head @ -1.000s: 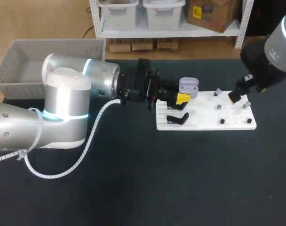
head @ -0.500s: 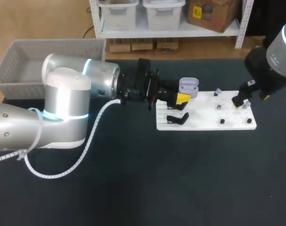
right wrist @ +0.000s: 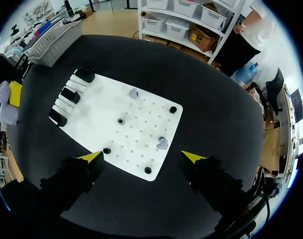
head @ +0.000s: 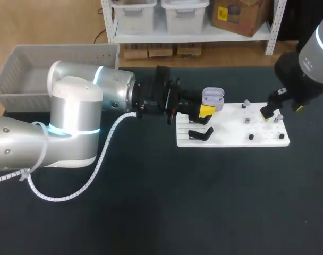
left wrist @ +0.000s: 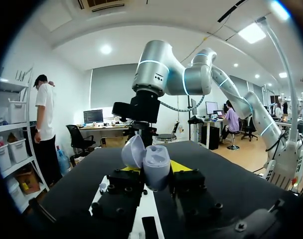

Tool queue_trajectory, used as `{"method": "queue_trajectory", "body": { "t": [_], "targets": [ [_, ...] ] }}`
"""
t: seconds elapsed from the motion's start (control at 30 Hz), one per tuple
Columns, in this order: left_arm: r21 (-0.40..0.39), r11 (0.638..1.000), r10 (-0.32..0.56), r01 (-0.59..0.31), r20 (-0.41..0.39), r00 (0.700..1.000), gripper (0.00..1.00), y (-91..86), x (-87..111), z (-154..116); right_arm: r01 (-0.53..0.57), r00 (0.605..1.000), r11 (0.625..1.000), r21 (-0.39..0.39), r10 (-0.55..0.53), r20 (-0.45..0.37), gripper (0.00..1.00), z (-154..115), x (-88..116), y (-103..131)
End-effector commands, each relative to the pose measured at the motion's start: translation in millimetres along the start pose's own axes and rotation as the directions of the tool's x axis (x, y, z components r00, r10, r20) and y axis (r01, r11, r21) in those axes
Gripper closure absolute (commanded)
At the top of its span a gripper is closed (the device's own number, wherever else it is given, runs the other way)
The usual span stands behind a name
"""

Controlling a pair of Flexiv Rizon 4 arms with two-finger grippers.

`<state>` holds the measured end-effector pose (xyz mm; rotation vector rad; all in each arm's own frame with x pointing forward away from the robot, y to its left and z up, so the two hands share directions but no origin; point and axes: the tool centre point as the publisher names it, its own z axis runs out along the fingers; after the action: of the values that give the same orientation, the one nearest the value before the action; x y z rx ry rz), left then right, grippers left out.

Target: Pick up each earbud case from the left stands, insert the matching earbuds, close the lid, and place the case in the box.

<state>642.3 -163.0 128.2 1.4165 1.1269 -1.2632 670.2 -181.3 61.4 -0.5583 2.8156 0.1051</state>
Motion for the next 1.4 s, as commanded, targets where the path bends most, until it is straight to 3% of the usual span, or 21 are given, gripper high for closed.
{"method": "queue_trajectory", "body": {
  "t": [0.03,0.17,0.37,0.77,0.87,0.93,1.0,1.17,1.4],
  "targets": [
    [-0.005,1.0,0.002,-0.002,0.001,1.0,1.0,-1.3,0.3,0.1,-0.007,1.0,1.0,0.018,0.007,0.001,0.0,2.8,-2.2,-3.9],
    [-0.005,1.0,0.002,-0.002,0.001,1.0,1.0,-1.3,0.3,0.1,0.001,1.0,0.999,0.054,0.0,-0.014,0.0,12.3,-9.9,-14.3],
    [-0.005,1.0,0.002,-0.002,0.001,1.0,1.0,-1.3,0.3,0.1,0.1,0.995,0.992,0.074,-0.098,-0.03,0.0,18.4,-11.5,-12.5],
    [-0.005,1.0,0.002,-0.002,0.001,1.0,1.0,-1.3,0.3,0.1,0.129,0.99,0.989,0.073,-0.123,-0.071,0.0,31.1,2.6,-14.8],
    [-0.005,1.0,0.002,-0.002,0.001,1.0,1.0,-1.3,0.3,0.1,0.133,0.989,0.988,0.074,-0.127,-0.074,0.13,32.0,4.7,-15.3],
    [-0.005,1.0,0.002,-0.002,0.001,1.0,1.0,-1.3,0.3,0.1,0.135,0.989,0.988,0.073,-0.129,-0.075,0.4,32.1,5.2,-15.5],
    [-0.005,1.0,0.002,-0.002,0.001,1.0,1.0,-1.3,0.3,0.1,0.135,0.989,0.988,0.074,-0.13,-0.075,0.49,33.1,5.6,-16.2],
    [-0.005,1.0,0.002,-0.002,0.001,1.0,1.0,-1.3,0.3,0.1,0.131,0.989,0.989,0.075,-0.125,-0.078,0.56,37.3,4.7,-18.3],
    [-0.005,1.0,0.002,-0.002,0.001,1.0,1.0,-1.3,0.3,0.1,0.137,0.988,0.987,0.084,-0.13,-0.082,0.54,41.1,1.5,-19.1]
  ]
}}
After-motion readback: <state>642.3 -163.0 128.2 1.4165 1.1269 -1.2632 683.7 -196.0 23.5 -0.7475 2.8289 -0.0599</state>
